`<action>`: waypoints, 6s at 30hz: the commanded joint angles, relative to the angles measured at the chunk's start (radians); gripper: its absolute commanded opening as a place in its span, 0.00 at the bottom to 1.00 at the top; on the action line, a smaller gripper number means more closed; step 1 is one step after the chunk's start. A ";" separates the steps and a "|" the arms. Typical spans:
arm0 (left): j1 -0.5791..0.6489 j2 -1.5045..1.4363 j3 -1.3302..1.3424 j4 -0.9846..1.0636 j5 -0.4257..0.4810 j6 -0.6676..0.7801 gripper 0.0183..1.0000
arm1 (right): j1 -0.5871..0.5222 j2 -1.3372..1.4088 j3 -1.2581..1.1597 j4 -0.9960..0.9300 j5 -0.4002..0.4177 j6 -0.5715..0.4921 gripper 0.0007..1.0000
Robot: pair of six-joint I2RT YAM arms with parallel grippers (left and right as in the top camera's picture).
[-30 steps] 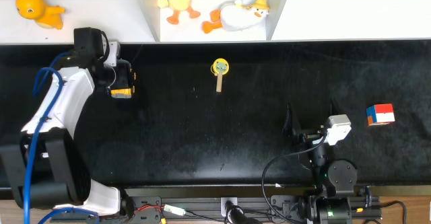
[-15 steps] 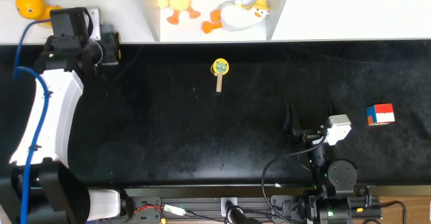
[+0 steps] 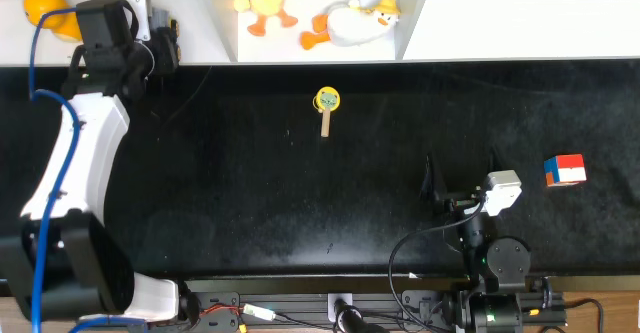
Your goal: Store Toys
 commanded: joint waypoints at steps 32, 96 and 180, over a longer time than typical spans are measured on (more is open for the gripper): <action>0.002 -0.140 0.067 -0.213 -0.010 -0.030 1.00 | 0.005 -0.008 -0.014 0.004 0.004 0.004 1.00; -0.003 -1.666 -1.185 0.190 -0.192 -0.270 1.00 | 0.005 -0.008 -0.014 0.004 0.004 0.004 1.00; -0.005 -1.670 -1.236 0.247 -0.229 -0.317 1.00 | 0.032 0.613 0.686 -0.452 -0.401 0.192 1.00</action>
